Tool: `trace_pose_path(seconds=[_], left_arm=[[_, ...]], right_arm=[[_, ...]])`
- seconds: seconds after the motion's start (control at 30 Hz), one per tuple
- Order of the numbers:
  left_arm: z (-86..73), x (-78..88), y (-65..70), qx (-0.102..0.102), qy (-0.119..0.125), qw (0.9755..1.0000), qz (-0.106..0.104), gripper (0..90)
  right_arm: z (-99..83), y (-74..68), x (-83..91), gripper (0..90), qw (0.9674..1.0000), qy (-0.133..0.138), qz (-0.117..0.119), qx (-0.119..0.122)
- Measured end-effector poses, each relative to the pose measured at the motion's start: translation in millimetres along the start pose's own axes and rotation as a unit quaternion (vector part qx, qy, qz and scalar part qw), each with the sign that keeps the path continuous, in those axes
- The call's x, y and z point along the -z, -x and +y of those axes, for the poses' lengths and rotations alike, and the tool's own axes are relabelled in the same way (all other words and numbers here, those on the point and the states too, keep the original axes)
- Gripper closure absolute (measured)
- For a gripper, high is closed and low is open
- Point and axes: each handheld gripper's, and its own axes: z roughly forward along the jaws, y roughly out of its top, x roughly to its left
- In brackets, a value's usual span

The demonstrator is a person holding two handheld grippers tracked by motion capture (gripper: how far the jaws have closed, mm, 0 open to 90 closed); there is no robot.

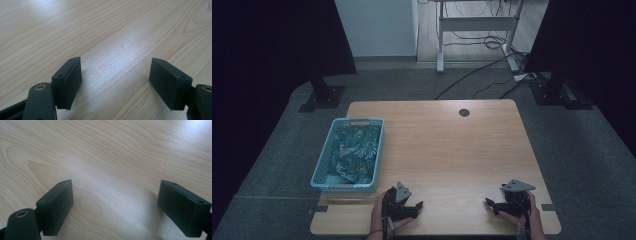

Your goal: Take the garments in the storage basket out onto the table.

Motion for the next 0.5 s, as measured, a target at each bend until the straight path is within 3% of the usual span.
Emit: trace_pose_path(seconds=[0.5], left_arm=[[0.5,4.2,-4.9,0.026,0.000,0.9994,-0.022,28.2]], right_arm=[[0.0,-0.1,0.0,12.9,1.0000,0.000,-0.001,-0.001]])
